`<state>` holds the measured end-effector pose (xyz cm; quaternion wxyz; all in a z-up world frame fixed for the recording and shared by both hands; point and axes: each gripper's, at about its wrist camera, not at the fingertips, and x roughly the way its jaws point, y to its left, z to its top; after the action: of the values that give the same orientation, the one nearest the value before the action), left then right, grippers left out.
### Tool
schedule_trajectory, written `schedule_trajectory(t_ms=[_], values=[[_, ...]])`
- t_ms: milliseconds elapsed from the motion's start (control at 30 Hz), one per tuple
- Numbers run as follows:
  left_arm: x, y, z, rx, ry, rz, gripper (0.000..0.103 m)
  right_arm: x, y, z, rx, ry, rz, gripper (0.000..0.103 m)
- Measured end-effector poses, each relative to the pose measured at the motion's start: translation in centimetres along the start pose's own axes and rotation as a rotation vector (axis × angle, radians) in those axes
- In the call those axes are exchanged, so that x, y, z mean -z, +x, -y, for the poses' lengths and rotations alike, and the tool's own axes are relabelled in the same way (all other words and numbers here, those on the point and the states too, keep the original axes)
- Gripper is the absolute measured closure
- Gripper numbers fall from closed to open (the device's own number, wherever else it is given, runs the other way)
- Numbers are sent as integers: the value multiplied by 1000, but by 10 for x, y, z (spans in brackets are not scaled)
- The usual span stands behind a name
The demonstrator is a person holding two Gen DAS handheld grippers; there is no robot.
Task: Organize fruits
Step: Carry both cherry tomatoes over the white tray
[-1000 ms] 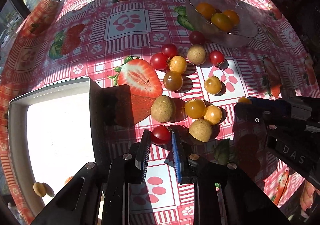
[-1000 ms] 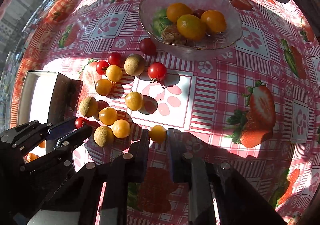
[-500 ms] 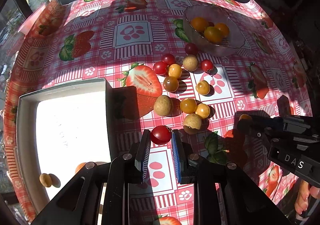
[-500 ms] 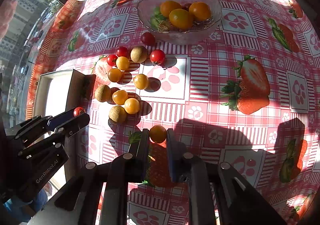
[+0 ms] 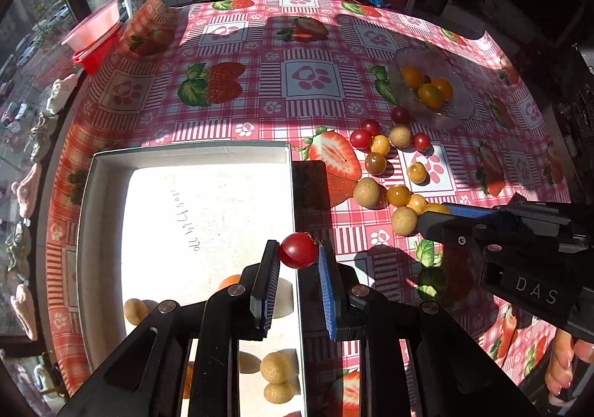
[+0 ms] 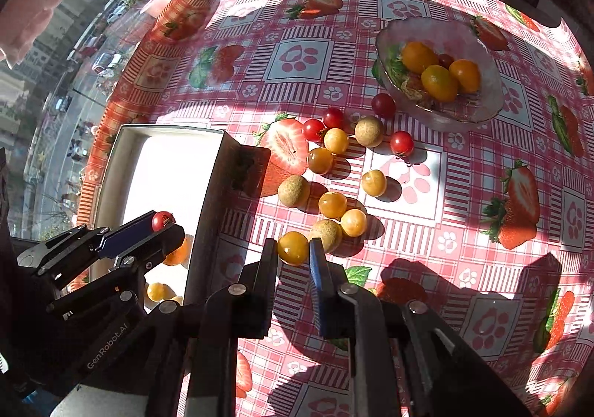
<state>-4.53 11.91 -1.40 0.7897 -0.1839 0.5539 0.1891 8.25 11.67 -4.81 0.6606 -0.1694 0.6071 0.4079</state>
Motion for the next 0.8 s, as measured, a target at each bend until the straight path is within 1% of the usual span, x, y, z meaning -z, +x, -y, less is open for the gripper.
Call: schedule_trajectory(t_ms=[267, 467, 633, 800], values=[[9, -8, -56, -52, -70, 9, 80, -17, 17, -62, -31, -92, -14, 85], [10, -1, -92, -98, -101, 1, 80, -29, 37, -100, -55, -134, -41, 85], [7, 15, -117, -123, -127, -23, 80, -35, 61, -124, -48, -163, -77, 85], [6, 29, -128, -135, -135, -45, 80, -37, 81, -134, -24, -174, -110, 85]])
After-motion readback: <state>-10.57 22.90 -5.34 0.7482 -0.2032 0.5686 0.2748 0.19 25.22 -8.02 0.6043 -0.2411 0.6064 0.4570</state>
